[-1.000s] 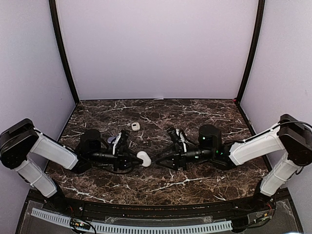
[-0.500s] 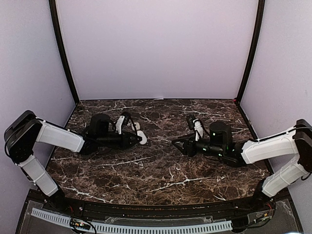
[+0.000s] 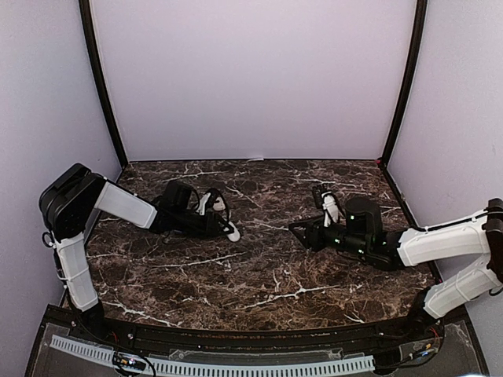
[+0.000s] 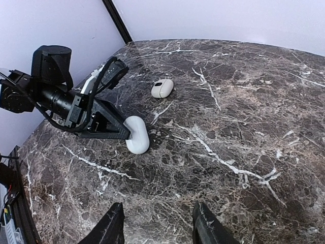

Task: Insert the wireless bluetooth earbuds into the charging case
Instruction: Place the charging case with the earbuds at the center of the board, then reset both arms

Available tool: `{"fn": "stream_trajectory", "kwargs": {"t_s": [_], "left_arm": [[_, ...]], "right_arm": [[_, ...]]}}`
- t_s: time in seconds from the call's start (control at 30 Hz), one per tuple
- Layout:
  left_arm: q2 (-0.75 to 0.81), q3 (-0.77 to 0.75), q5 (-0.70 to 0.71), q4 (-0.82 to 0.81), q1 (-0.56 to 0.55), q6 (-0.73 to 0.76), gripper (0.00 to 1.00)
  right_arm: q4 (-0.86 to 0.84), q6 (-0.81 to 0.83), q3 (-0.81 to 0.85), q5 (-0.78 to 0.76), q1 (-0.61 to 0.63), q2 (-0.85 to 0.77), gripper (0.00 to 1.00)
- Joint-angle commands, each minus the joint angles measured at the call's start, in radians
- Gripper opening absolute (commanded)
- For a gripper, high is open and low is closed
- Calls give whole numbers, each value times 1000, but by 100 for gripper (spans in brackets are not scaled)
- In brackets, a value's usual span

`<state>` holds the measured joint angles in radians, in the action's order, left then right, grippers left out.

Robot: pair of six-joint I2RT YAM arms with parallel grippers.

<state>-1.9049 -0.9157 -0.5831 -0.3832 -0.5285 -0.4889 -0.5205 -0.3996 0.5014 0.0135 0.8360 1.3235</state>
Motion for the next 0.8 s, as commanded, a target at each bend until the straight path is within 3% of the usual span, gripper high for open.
{"fn": "stream_trajectory", "kwargs": {"t_s": [0.0, 0.03, 0.1, 0.27, 0.5, 0.63, 0.77], "left_arm": [[36, -11, 16, 90, -1, 11, 71], [49, -3, 34, 102, -2, 21, 85], [84, 14, 68, 122, -2, 33, 98], [230, 65, 159, 179, -1, 65, 99], [504, 151, 446, 282, 8, 166, 98], [657, 241, 639, 266, 19, 263, 99], [829, 403, 775, 118, 24, 361, 99]], "right_arm": [[14, 4, -6, -48, -23, -24, 46], [19, 9, -6, -50, -28, -31, 48], [32, 25, -8, -55, -38, -48, 57], [82, 95, -5, -164, -50, -124, 82], [142, 239, 16, -513, -67, -196, 98], [97, 355, -2, -736, -76, -250, 100], [-88, 524, -84, -783, -85, -287, 100]]}}
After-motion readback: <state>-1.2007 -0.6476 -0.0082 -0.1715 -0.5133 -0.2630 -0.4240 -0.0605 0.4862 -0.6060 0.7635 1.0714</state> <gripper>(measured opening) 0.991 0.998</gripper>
